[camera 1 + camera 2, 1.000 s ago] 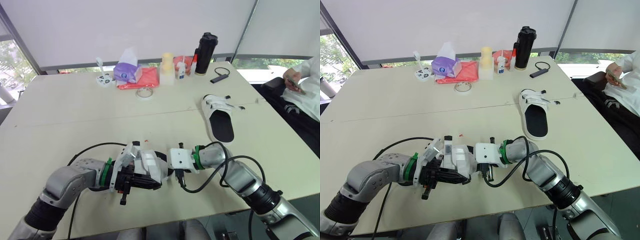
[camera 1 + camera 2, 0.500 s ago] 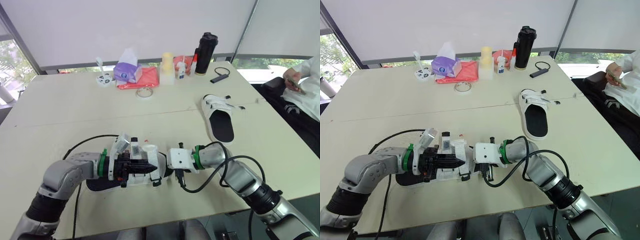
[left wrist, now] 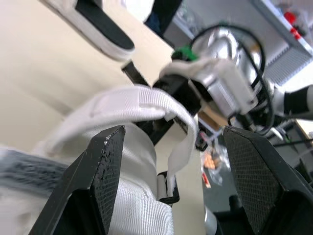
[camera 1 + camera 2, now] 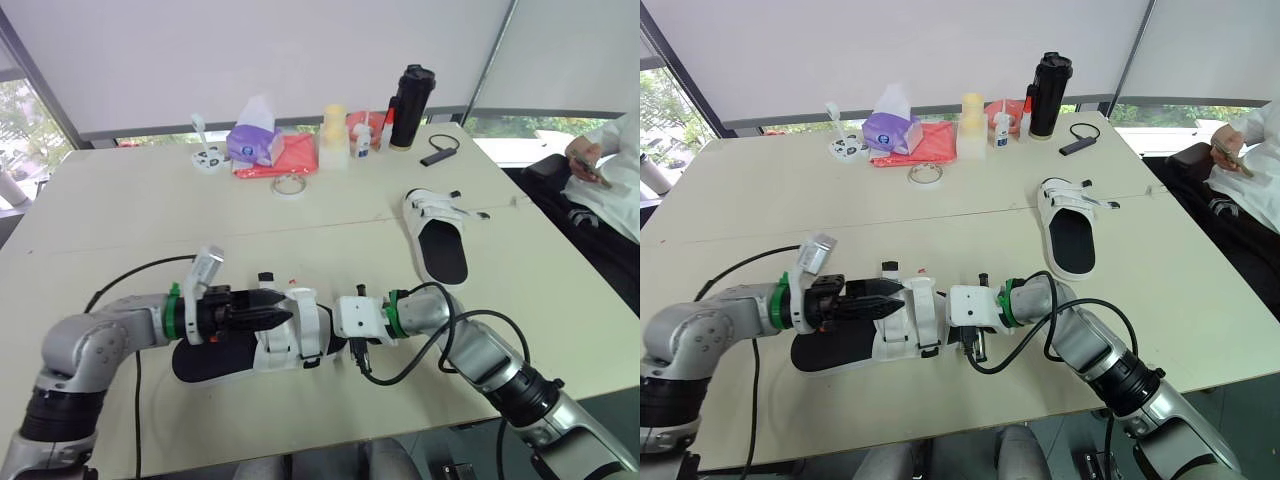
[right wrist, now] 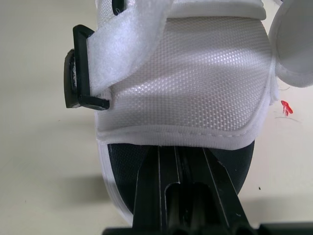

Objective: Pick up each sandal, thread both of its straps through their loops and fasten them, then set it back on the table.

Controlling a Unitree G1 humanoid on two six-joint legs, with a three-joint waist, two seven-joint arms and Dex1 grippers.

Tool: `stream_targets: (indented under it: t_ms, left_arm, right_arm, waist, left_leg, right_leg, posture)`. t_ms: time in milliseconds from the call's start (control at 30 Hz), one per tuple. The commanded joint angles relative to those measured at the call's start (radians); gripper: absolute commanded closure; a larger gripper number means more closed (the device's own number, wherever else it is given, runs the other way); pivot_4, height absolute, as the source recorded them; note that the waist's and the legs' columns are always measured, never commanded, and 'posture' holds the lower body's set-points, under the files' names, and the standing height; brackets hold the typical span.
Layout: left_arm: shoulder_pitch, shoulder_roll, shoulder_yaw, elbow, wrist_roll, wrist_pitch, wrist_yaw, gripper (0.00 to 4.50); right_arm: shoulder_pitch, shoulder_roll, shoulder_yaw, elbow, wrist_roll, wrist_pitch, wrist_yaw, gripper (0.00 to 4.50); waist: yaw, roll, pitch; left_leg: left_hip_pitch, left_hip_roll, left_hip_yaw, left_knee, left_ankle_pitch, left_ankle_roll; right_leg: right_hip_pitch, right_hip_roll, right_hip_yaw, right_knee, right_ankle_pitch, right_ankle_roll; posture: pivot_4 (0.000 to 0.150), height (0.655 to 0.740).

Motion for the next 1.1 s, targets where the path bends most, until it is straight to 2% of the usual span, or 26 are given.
stream_targets:
  t_ms: [33,233,333,433,567,767,967,1100]
  left_arm:
    - [0.009,0.031,0.039,-0.082,-0.108,0.059,-0.016,1.23]
    - [0.104,0.15,0.058,-0.166,-0.189,0.119,-0.083,1.23]
    - [0.154,0.192,0.053,-0.181,-0.176,0.106,-0.12,1.23]
    - [0.218,0.214,0.005,-0.218,-0.11,0.054,-0.144,1.23]
    - [0.315,0.173,-0.104,-0.267,0.073,-0.117,-0.132,1.23]
    - [0.38,0.07,-0.198,-0.264,0.268,-0.357,-0.089,1.23]
    - [0.422,-0.018,-0.238,-0.221,0.359,-0.493,-0.063,1.23]
    - [0.423,-0.039,-0.253,-0.207,0.382,-0.513,-0.05,1.23]
  right_arm:
    - [0.018,-0.009,0.043,0.096,-0.07,0.029,-0.002,4.5]
    - [0.029,-0.014,0.043,0.09,-0.067,0.029,0.0,4.5]
    - [0.04,-0.019,0.045,0.082,-0.067,0.031,0.002,4.5]
    - [0.042,-0.018,0.042,0.075,-0.065,0.036,0.004,4.5]
    - [0.045,-0.017,0.041,0.065,-0.064,0.046,0.006,4.5]
    - [0.048,-0.02,0.039,0.055,-0.065,0.054,0.012,4.5]
    - [0.045,-0.019,0.039,0.056,-0.066,0.054,0.015,4.5]
    - [0.043,-0.018,0.039,0.056,-0.066,0.056,0.016,4.5]
  waist:
    - [0.0,0.0,0.0]
    - [-0.002,0.0,0.0]
    - [-0.001,0.0,0.0]
    - [-0.003,0.0,0.0]
    - [-0.004,0.0,0.0]
    - [-0.001,-0.001,0.0]
    - [-0.001,-0.001,0.0]
    - [0.0,-0.001,0.0]
  left_leg:
    - [0.0,0.0,0.0,0.0,0.0,0.0]
    - [0.0,0.001,0.002,-0.001,0.0,0.0]
    - [0.0,0.001,0.003,-0.001,0.0,0.0]
    - [0.0,0.002,0.005,-0.001,-0.001,-0.001]
    - [0.0,0.002,0.008,-0.001,-0.002,0.001]
    - [0.0,0.002,0.011,-0.001,-0.004,0.003]
    - [0.0,0.002,0.013,-0.001,-0.005,0.005]
    - [0.0,0.002,0.013,-0.001,-0.005,0.005]
  right_leg:
    - [0.0,0.0,0.0,0.0,0.0,0.0]
    - [-0.002,0.0,0.001,0.001,0.0,0.0]
    - [-0.002,-0.001,0.001,0.0,0.0,-0.001]
    - [-0.002,-0.002,0.001,-0.003,0.0,-0.001]
    - [-0.003,-0.008,0.001,-0.006,0.001,-0.001]
    - [-0.004,-0.013,0.0,-0.007,0.002,-0.004]
    - [-0.003,-0.014,-0.001,-0.009,0.001,-0.001]
    - [-0.003,-0.013,-0.002,-0.009,0.001,-0.001]
  posture:
    - [0.15,0.74]
    - [0.15,0.74]
    - [0.15,0.74]
    - [0.15,0.74]
    - [0.15,0.74]
    - [0.15,0.74]
    - [0.15,0.74]
    - [0.15,0.74]
